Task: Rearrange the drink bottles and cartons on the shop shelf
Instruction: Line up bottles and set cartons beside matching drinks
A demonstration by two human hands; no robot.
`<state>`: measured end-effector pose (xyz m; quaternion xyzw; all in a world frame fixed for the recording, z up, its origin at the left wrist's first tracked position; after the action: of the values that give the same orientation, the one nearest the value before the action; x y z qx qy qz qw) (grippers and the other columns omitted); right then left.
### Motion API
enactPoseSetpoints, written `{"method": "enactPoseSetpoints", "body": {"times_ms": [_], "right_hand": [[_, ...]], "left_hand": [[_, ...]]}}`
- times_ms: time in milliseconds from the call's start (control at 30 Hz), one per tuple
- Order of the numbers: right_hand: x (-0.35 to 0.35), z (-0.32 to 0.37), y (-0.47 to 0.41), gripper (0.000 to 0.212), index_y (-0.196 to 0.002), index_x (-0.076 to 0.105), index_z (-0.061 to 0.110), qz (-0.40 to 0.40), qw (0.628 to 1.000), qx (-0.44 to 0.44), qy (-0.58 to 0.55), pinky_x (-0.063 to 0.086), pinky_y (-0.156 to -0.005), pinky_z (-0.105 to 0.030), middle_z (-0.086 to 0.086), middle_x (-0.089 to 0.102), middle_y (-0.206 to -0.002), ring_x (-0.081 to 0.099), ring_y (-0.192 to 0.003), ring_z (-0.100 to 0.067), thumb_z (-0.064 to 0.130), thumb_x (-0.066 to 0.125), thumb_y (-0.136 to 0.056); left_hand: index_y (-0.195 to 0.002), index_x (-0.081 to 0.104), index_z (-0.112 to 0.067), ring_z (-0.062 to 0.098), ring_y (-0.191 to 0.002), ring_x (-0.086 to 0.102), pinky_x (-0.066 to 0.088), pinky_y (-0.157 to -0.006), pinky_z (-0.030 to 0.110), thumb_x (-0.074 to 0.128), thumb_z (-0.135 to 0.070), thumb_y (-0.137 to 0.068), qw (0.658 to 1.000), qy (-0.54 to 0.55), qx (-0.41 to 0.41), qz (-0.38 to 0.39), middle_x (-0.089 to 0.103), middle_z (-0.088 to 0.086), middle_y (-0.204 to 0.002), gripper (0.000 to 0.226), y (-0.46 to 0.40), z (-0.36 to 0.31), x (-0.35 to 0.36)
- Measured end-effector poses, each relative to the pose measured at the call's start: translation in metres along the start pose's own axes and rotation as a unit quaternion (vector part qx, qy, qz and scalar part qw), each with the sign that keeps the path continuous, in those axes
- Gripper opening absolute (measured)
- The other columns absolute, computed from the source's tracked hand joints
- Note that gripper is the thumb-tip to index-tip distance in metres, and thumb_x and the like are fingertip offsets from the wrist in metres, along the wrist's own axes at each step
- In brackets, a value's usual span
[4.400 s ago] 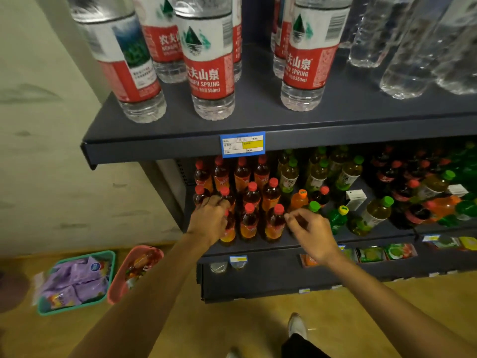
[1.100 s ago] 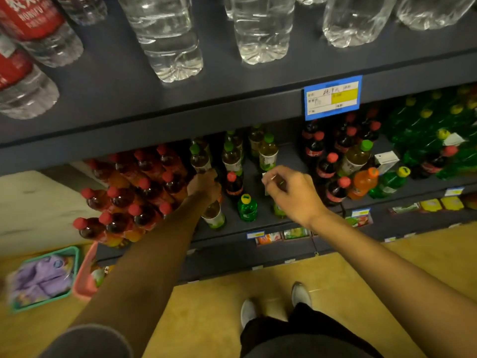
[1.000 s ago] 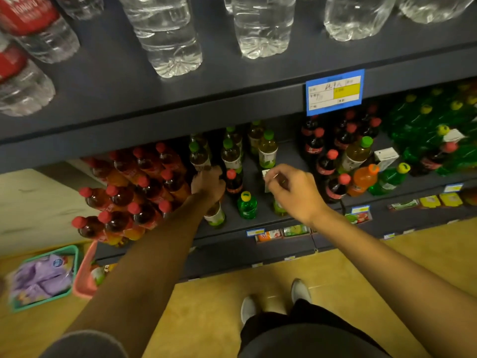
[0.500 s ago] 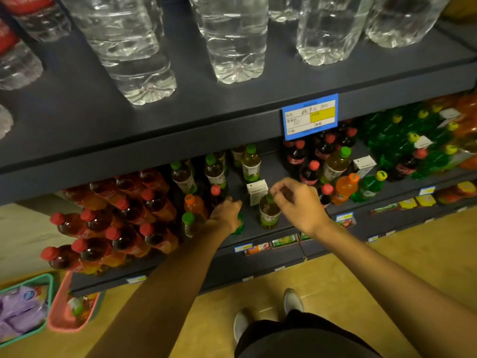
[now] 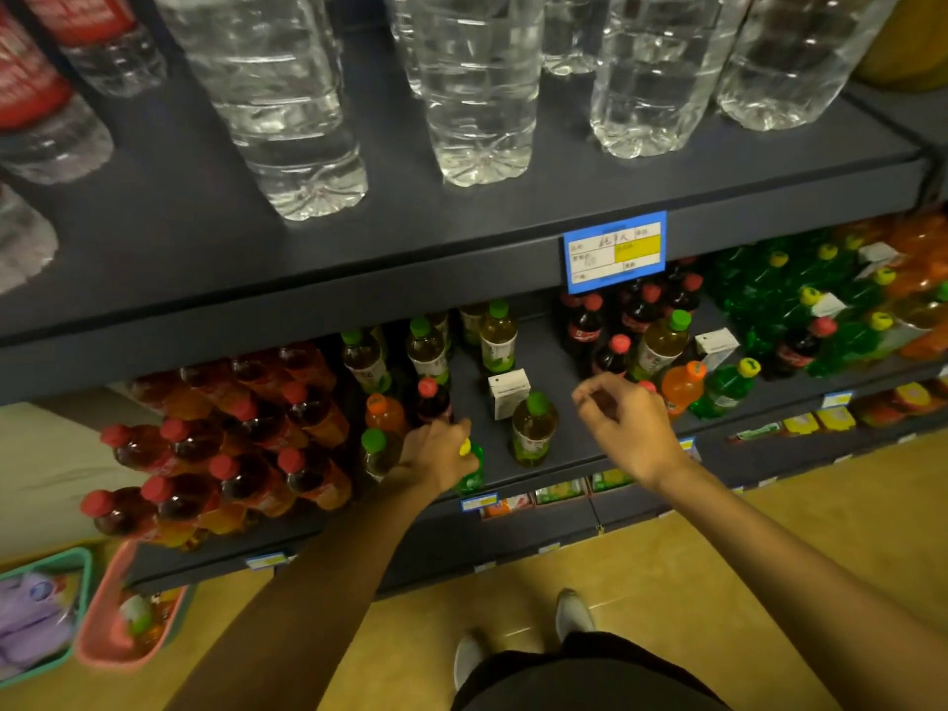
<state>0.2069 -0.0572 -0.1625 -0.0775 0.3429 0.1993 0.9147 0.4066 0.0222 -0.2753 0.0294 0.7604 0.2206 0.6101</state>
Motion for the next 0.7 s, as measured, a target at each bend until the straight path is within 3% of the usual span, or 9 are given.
{"method": "enactPoseSetpoints", "body": {"times_ms": [67, 200, 300, 500, 600, 700], "right_hand": [[0.005, -0.002, 0.002, 0.009, -0.089, 0.066, 0.019, 0.006, 1.000, 0.003, 0.000, 0.052, -0.071, -0.030, 0.005, 0.066, -0.082, 0.064, -0.076, -0.016, 0.011, 0.062, -0.088], [0.018, 0.001, 0.011, 0.010, -0.089, 0.065, 0.019, 0.024, 1.000, 0.004, -0.005, 0.040, -0.063, -0.006, 0.006, 0.064, -0.082, 0.061, -0.075, -0.009, 0.010, 0.061, -0.089], [0.023, 0.004, 0.020, 0.008, -0.091, 0.066, 0.015, 0.023, 1.000, 0.010, -0.004, 0.038, -0.061, 0.000, 0.005, 0.063, -0.080, 0.057, -0.070, -0.002, 0.009, 0.061, -0.089], [0.024, 0.012, 0.036, 0.007, -0.092, 0.066, 0.016, 0.006, 1.000, 0.018, -0.004, 0.041, -0.066, -0.016, 0.004, 0.066, -0.083, 0.061, -0.074, -0.009, 0.012, 0.061, -0.089], [0.024, 0.011, 0.049, 0.006, -0.090, 0.065, 0.017, -0.004, 1.000, 0.026, -0.002, 0.039, -0.064, -0.018, 0.006, 0.064, -0.077, 0.057, -0.066, -0.003, 0.012, 0.061, -0.089], [0.021, -0.002, 0.068, 0.005, -0.088, 0.064, 0.017, -0.021, 0.998, 0.061, -0.012, 0.042, -0.066, -0.022, 0.006, 0.064, -0.077, 0.059, -0.070, -0.009, 0.013, 0.061, -0.089]], "left_hand": [[-0.121, 0.050, -0.017, 0.030, -0.102, 0.059, 0.047, -0.079, 0.037, 0.057, -0.040, -0.086, 1.000, 0.006, 0.014, -0.017, 0.059, 0.011, -0.115, 0.042, 0.010, -0.002, -0.014], [-0.104, 0.054, -0.016, 0.028, -0.092, 0.061, 0.043, -0.069, 0.032, 0.057, -0.043, -0.084, 0.996, 0.038, 0.037, -0.073, 0.064, 0.010, -0.102, 0.034, 0.031, -0.004, -0.045], [-0.092, 0.056, -0.017, 0.025, -0.083, 0.062, 0.039, -0.063, 0.030, 0.061, -0.044, -0.081, 0.989, 0.085, 0.040, -0.115, 0.065, 0.007, -0.089, 0.030, 0.042, -0.002, -0.067], [-0.078, 0.058, -0.024, 0.010, -0.064, 0.058, 0.049, -0.058, 0.028, 0.067, -0.044, -0.075, 0.969, 0.179, 0.052, -0.164, 0.058, -0.006, -0.064, 0.022, 0.060, -0.003, -0.103], [-0.071, 0.057, -0.025, 0.006, -0.058, 0.054, 0.042, -0.054, 0.023, 0.067, -0.045, -0.073, 0.957, 0.216, 0.067, -0.181, 0.053, -0.008, -0.056, 0.023, 0.067, -0.009, -0.113], [-0.068, 0.055, -0.024, 0.003, -0.055, 0.051, 0.039, -0.055, 0.020, 0.069, -0.043, -0.074, 0.951, 0.226, 0.096, -0.188, 0.050, -0.009, -0.052, 0.024, 0.073, -0.026, -0.115]]}}
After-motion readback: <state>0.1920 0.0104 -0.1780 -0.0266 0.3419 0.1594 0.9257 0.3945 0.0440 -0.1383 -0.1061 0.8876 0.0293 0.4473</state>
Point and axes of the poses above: each hand's wrist, its own y-axis away from the middle knuckle, its own x-axis out of the palm, z = x × y, the point moved 10 cm from there along -y, towards the middle knuckle
